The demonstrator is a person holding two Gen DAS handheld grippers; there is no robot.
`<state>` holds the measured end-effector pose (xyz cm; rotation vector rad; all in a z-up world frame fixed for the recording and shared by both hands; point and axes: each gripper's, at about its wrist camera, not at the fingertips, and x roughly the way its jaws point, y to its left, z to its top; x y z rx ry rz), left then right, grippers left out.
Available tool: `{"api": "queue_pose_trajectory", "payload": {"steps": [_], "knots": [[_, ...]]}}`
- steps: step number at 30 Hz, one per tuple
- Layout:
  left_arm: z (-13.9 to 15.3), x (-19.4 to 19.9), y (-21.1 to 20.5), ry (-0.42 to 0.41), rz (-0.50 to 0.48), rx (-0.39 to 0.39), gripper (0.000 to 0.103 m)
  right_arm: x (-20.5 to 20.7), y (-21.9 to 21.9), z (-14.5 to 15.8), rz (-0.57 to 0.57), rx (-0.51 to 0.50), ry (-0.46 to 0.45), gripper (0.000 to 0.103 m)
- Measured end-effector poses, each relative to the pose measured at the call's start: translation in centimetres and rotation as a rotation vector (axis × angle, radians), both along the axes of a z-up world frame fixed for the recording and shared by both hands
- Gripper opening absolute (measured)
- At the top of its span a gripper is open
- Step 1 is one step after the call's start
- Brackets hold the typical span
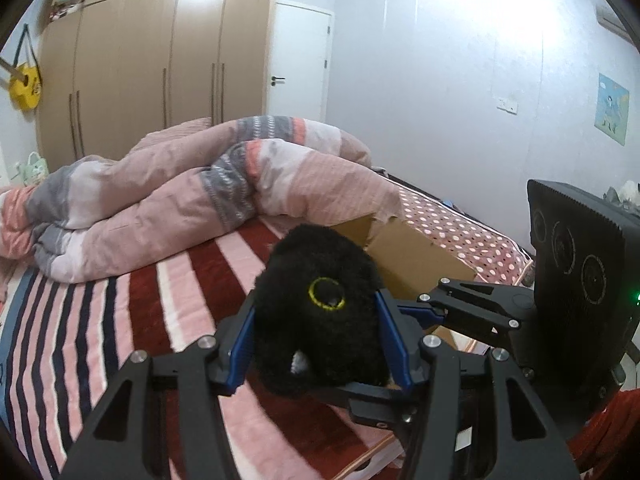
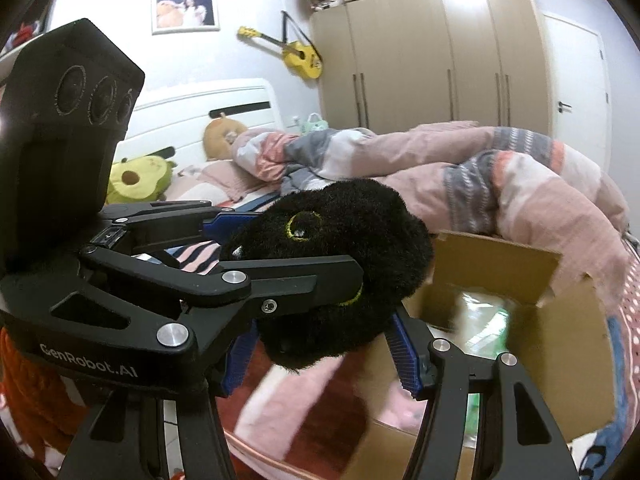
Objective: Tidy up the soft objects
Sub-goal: 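Carry the black cat plush into the box with the right tool and open it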
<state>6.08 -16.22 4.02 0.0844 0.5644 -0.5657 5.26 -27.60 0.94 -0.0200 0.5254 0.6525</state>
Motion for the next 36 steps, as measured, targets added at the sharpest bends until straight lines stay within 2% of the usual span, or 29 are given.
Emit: {"api": "queue_pose_trajectory", "payload": {"steps": [12,19,25,27,29,31,34,36], "knots": [[-2.3,4.2,-7.7,0.078,-0.061,0.068,0.053,2.8,-7.6,-2.7,-0.065,0.001,0.087,0.056],[-4.1,6.2,-9.8,0.129,-0.072,0.090,0.054,4.8,-9.0,-4.4,-0.061,-0.046,0.133,0.058],[-4.6,6.8,-10.2,0.124,-0.063,0.094,0.070,5.6,-9.2,-5.2,-0.044,-0.084,0.155,0.059],[-4.3,6.8,-9.9,0.122,-0.061,0.063,0.080,5.6,-9.2,-5.0,-0.039,-0.087,0.156,0.065],[-4.0,6.7,-9.6,0.108,-0.044,0.052,0.086,5.4,-9.3,-4.6,-0.037,-0.079,0.149,0.070],[-3.6,6.5,-9.3,0.097,-0.031,0.046,0.087,5.2,-9.3,-4.2,-0.038,-0.077,0.143,0.071],[-2.8,6.0,-8.2,0.076,-0.002,0.023,0.094,5.0,-9.2,-3.7,-0.039,-0.082,0.136,0.071],[-2.0,5.4,-7.0,0.044,0.037,-0.005,0.095,4.8,-9.0,-3.3,-0.037,-0.078,0.128,0.076]]}}
